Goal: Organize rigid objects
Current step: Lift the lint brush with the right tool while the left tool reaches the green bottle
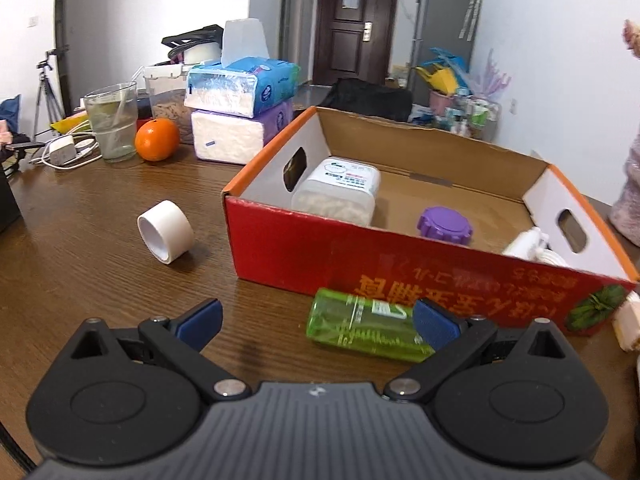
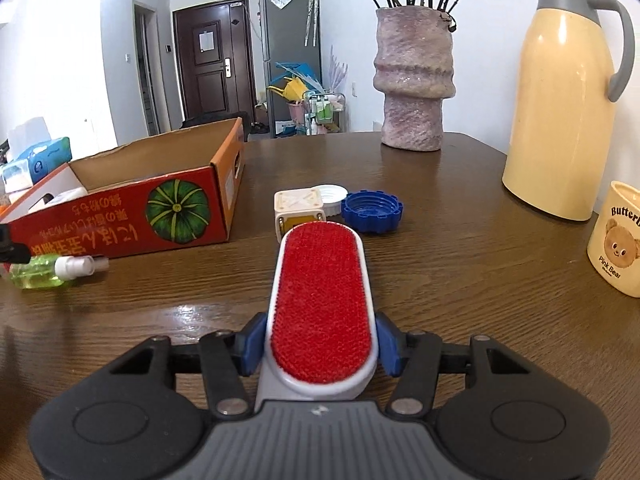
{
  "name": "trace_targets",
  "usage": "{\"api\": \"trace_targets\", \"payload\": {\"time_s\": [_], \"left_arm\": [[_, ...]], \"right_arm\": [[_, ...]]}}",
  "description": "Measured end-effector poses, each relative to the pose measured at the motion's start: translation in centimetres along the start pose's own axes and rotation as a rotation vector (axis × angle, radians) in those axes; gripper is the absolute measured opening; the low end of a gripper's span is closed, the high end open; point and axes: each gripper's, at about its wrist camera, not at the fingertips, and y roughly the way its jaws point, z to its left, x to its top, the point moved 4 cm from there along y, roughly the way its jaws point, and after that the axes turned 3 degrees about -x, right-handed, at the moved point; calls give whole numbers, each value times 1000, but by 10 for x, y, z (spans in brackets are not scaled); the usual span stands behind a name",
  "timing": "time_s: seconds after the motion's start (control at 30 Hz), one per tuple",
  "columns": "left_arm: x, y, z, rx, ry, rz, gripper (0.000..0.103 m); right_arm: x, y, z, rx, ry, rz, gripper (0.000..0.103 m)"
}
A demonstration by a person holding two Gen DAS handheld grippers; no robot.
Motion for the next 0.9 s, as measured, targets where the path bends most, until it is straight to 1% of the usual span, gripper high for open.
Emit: {"api": "trace_targets", "payload": {"time_s": [0.03,0.17,0.27,0.37,0.47,0.53,0.6,0.67,0.8,0.9], "left_arm": [[1,4,-1,18,-2,3,103],[4,8,-6,36,2,-9,103],[4,8,-7,30,25,-8,103],[7,10,-3,20,6,8,103],[9,12,1,40,-7,12,103],[10,15,3,32,-12,20,103],[10,15,1,25,12,24,103],[8,15,-2,21,50,42,103],[-7,23,-7,21,108,148,95],[-14,16,-9,18,126,141,95]], "right_arm": [[0,0,0,-3,-1,0,55],[0,0,0,-3,-2,1,55],[0,0,1,1,-3,0,55],[0,0,0,6,7,-2,55],[1,-1,-2,8,21,-14,55],[1,-1,-2,4,22,-21,55],[2,-1,-3,2,25,-22,55],[2,-1,-4,3,31,-24,55],[2,-2,-6,3,40,-27,55],[2,-3,-7,5,47,-31,55]]}}
